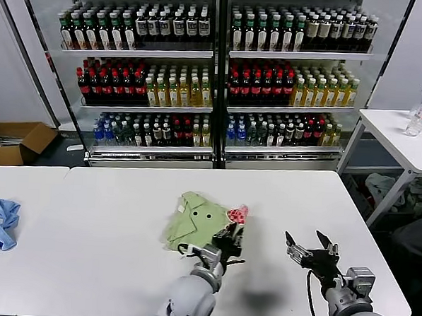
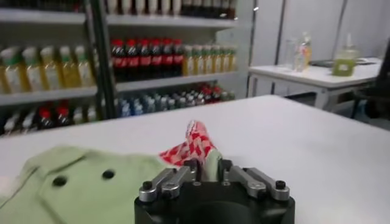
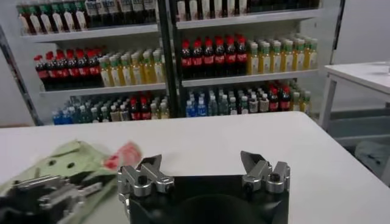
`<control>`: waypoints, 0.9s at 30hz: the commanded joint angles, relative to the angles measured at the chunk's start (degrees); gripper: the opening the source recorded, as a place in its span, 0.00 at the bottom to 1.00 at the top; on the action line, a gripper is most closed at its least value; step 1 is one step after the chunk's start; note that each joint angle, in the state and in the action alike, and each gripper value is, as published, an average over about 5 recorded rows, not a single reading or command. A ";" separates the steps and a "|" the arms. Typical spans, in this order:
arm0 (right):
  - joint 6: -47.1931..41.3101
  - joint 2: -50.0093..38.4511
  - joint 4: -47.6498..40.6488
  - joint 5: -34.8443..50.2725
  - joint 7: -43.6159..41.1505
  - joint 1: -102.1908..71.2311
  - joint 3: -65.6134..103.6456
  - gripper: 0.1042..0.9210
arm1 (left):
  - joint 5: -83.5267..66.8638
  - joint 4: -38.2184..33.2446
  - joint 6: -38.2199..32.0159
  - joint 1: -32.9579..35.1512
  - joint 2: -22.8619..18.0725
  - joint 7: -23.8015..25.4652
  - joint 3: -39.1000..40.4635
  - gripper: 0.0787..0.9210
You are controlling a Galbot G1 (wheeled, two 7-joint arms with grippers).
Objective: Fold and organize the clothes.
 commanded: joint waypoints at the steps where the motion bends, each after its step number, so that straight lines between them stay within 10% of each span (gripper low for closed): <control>1: -0.77 -0.55 -7.03 6.61 1.88 12.80 -11.09 0.88 | -3.20 -7.21 -6.06 -1.44 0.65 -3.17 3.09 0.24; 15: -3.96 14.72 -36.96 9.11 16.08 35.49 -30.80 0.87 | -13.57 -24.36 -14.68 20.26 11.80 -3.65 -25.51 0.75; 27: -2.13 14.84 -48.09 5.93 13.45 45.18 -31.99 0.50 | -13.26 -25.75 -16.07 23.84 10.98 -4.45 -27.04 0.88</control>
